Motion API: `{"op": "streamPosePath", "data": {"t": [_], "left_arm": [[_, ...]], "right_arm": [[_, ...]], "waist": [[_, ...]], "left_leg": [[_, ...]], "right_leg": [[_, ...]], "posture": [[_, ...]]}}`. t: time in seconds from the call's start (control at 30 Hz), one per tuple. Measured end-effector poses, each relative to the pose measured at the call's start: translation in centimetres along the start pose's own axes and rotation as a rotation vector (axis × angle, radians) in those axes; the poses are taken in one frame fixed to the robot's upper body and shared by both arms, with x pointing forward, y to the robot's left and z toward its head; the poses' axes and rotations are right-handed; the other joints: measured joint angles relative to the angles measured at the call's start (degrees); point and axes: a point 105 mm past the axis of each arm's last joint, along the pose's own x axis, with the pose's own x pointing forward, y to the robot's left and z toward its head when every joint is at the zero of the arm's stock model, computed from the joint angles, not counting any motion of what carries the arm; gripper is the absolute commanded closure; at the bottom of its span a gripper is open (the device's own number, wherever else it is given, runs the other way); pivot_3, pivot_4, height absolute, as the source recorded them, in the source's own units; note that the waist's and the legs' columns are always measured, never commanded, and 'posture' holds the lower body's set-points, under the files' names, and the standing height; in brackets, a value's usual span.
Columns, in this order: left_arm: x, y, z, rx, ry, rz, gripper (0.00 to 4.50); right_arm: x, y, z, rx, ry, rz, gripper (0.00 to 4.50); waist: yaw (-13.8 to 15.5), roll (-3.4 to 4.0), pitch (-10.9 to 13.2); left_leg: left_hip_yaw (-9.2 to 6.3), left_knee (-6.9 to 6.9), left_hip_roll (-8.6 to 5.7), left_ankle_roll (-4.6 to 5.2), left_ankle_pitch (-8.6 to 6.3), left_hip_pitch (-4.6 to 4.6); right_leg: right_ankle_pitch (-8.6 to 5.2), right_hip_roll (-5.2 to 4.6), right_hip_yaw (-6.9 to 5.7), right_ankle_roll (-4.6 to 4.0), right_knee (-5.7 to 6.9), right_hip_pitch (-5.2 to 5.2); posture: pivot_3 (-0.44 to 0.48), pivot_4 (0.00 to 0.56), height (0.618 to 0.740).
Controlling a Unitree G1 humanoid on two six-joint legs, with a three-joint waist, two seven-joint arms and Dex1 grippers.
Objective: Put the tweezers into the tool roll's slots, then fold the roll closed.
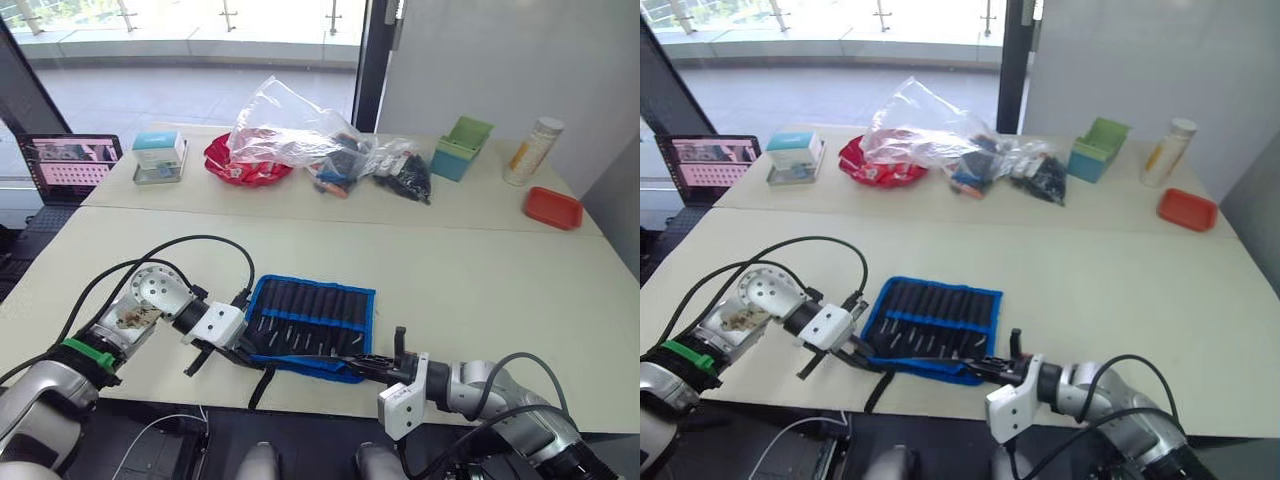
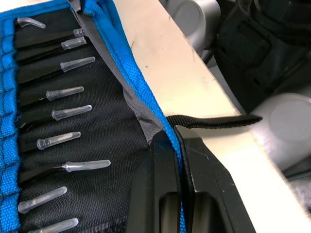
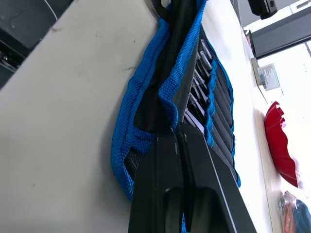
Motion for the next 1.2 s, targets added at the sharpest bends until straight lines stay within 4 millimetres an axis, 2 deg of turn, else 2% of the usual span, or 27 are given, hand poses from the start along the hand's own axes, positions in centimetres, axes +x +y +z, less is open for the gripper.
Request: {"op": "streamPosePath", "data": {"t": [0.2, 0.3, 0.43, 0.57, 0.67, 0.87, 1.0, 1.13, 1.2], "left_arm": [[0.0, 0.8, -0.6, -0.085, -0.007, 0.084, 4.47], [0.4, 1.3, -1.5, -0.137, -0.011, 0.13, 4.47], [1.3, 2.9, -1.9, -0.182, -0.071, 0.229, 4.47], [1.6, 4.1, -2.0, -0.177, -0.05, 0.269, 4.47], [1.7, 4.5, -2.2, -0.202, -0.06, 0.295, 4.5], [1.6, 4.9, -2.2, -0.204, -0.051, 0.31, 4.5], [1.5, 5.0, -2.3, -0.219, -0.052, 0.316, 4.5], [1.4, 5.0, -2.4, -0.219, -0.047, 0.32, 4.5], [1.5, 5.0, -2.3, -0.216, -0.043, 0.32, 4.5]], "right_arm": [[0.1, -0.4, -0.4, 0.148, 0.037, -0.029, 4.5], [0.3, -0.9, -0.7, 0.329, 0.08, -0.067, 4.5], [0.5, -0.9, -2.4, 0.605, 0.22, -0.098, 4.5], [0.4, -1.2, -2.9, 0.68, 0.291, -0.124, 4.5], [0.3, -1.5, -3.1, 0.717, 0.315, -0.164, 3.68], [-0.8, -2.8, -3.3, 0.776, 0.309, -0.279, 1.6], [-2.0, -4.7, -1.0, 0.761, 0.173, -0.316, 1.6], [-1.1, -5.0, 0.9, 0.718, 0.082, -0.259, 1.6], [0.0, -4.8, 1.9, 0.705, 0.035, -0.214, 2.15]], "waist": [[0.28, 0.0, 0.0], [0.29, 0.0, 0.0], [0.64, 0.04, -0.02], [1.82, 0.12, -0.1], [1.97, 0.25, -0.18], [1.92, 0.28, -0.19], [1.77, 0.28, -0.2], [1.6, 0.3, -0.2], [1.62, 0.3, -0.21]], "left_leg": [[0.0, -0.01, -0.01, 0.0, 0.0, -0.02], [-0.02, -0.02, 0.01, 0.0, 0.0, -0.01], [-0.02, 0.02, -0.03, 0.0, 0.0, 0.03], [-0.02, 0.05, -0.07, 0.03, 0.04, 0.13], [-0.02, 0.05, -0.08, 0.13, 0.15, 0.12], [-0.01, 0.04, -0.08, 0.25, 0.25, 0.11], [-0.02, 0.03, -0.07, 0.25, 0.25, 0.11], [-0.01, 0.02, -0.05, 0.26, 0.25, 0.13], [-0.02, 0.02, -0.06, 0.26, 0.25, 0.12]], "right_leg": [[0.0, 0.0, 0.0, 0.0, 0.0, -0.01], [0.0, 0.01, -0.01, -0.01, 0.02, -0.02], [0.0, -0.02, -0.01, 0.0, 0.04, 0.04], [0.0, -0.05, -0.02, 0.01, 0.01, 0.17], [-0.01, -0.05, 0.0, 0.03, 0.01, 0.17], [-0.01, -0.04, 0.0, 0.03, 0.01, 0.17], [-0.01, -0.04, 0.0, 0.03, 0.0, 0.17], [-0.02, -0.02, 0.0, 0.03, 0.0, 0.17], [-0.02, -0.02, 0.0, 0.03, 0.0, 0.17]], "posture": [[0.0, 0.15, 0.723], [0.0, 0.15, 0.723], [0.0, 0.15, 0.723], [0.0, 0.15, 0.723], [0.0, 0.15, 0.723], [0.0, 0.15, 0.723], [0.0, 0.15, 0.723], [0.0, 0.15, 0.723], [0.0, 0.15, 0.723]]}}
